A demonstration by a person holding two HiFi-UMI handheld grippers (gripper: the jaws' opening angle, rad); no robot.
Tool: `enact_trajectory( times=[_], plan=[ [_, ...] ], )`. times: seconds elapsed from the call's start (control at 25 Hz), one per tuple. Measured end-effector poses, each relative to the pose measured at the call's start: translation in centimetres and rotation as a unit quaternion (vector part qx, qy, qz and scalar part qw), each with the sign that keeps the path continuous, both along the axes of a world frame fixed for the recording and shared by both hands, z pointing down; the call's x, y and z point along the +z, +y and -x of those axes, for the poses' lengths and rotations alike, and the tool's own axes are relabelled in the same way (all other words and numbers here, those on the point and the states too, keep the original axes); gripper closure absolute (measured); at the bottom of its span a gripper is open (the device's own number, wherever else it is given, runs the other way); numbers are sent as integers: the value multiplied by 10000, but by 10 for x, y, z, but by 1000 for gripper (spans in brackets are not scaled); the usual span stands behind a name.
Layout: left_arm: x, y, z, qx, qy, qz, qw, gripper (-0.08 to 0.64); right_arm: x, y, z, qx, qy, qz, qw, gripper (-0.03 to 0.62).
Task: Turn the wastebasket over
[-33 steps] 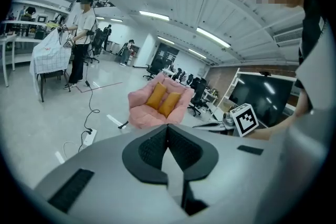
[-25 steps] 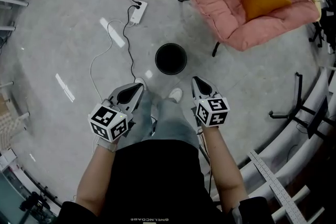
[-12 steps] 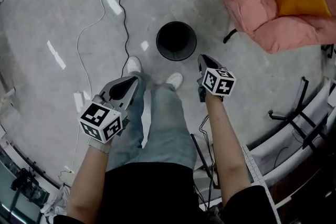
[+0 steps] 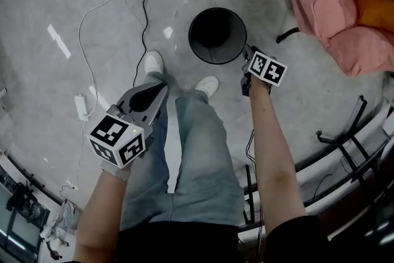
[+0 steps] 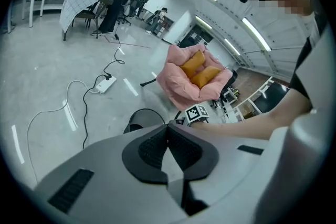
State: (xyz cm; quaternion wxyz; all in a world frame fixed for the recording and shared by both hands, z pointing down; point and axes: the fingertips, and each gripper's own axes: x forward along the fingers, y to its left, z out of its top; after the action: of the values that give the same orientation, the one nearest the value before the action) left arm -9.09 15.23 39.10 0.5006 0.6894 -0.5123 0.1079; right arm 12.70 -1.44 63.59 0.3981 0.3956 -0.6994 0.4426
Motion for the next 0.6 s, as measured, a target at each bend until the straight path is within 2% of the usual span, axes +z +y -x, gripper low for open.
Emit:
enact_trajectory(
  times=[0.12, 0.36, 0.48, 0.6],
  plan=[
    [21, 1, 3, -21, 31, 64, 10000, 546, 29, -6, -5, 74, 73, 130, 9999, 474],
    [48, 3, 8, -217, 98, 195, 9995, 546, 71, -3, -10, -156, 317, 386, 9986, 474],
    [55, 4, 9, -284, 149, 248, 9992, 546, 76, -3, -7, -189, 253, 464, 9984, 535],
    [57, 3, 10, -337, 195, 272, 9989, 546, 67, -13, 3, -290, 194, 322, 9989, 557]
  ],
)
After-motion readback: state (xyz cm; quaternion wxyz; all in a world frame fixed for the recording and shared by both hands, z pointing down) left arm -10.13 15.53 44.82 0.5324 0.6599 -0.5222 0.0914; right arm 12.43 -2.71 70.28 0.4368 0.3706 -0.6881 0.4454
